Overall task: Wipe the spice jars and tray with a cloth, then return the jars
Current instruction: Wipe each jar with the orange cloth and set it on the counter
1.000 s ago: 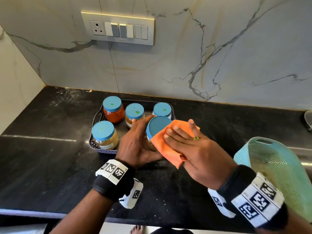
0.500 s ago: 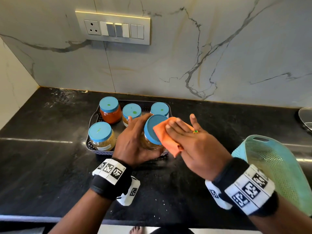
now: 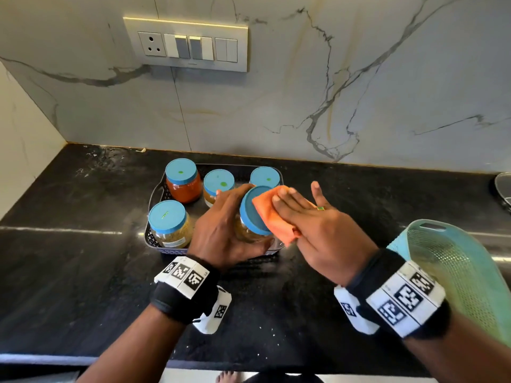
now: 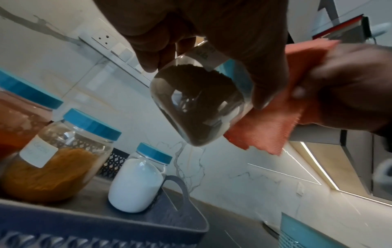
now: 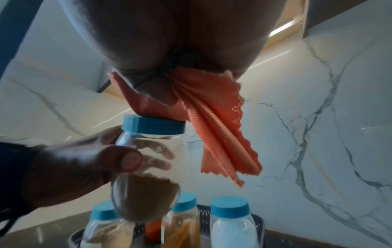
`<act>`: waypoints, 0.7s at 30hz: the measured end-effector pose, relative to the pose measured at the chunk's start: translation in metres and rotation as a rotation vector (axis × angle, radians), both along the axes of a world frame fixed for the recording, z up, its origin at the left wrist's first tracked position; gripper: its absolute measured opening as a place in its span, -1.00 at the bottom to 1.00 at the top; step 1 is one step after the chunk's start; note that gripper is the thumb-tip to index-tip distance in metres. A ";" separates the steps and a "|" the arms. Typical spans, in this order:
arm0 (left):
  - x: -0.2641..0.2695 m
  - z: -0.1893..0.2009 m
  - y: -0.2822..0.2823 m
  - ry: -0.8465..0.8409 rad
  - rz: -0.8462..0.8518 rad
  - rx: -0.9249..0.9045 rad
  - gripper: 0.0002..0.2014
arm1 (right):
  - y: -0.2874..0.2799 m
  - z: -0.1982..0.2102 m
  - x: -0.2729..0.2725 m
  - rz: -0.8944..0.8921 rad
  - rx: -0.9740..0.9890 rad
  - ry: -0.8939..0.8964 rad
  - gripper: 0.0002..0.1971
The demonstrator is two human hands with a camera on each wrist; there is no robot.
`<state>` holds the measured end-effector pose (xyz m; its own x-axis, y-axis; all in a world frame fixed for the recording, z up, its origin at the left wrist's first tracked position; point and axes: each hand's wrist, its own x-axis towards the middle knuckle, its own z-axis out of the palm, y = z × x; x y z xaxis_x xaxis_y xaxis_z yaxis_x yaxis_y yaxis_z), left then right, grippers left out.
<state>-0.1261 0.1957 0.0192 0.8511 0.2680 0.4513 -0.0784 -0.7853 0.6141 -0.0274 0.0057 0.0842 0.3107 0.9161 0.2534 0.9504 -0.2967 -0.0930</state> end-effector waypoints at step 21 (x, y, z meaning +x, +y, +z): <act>0.001 0.008 0.019 0.029 -0.017 -0.044 0.01 | 0.024 0.005 -0.004 0.221 0.032 0.038 -0.40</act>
<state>-0.1249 0.2148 0.0275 0.8682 0.2726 0.4147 -0.0733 -0.7561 0.6503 -0.0310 0.0296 0.0888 0.1133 0.9548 0.2749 0.9876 -0.0780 -0.1362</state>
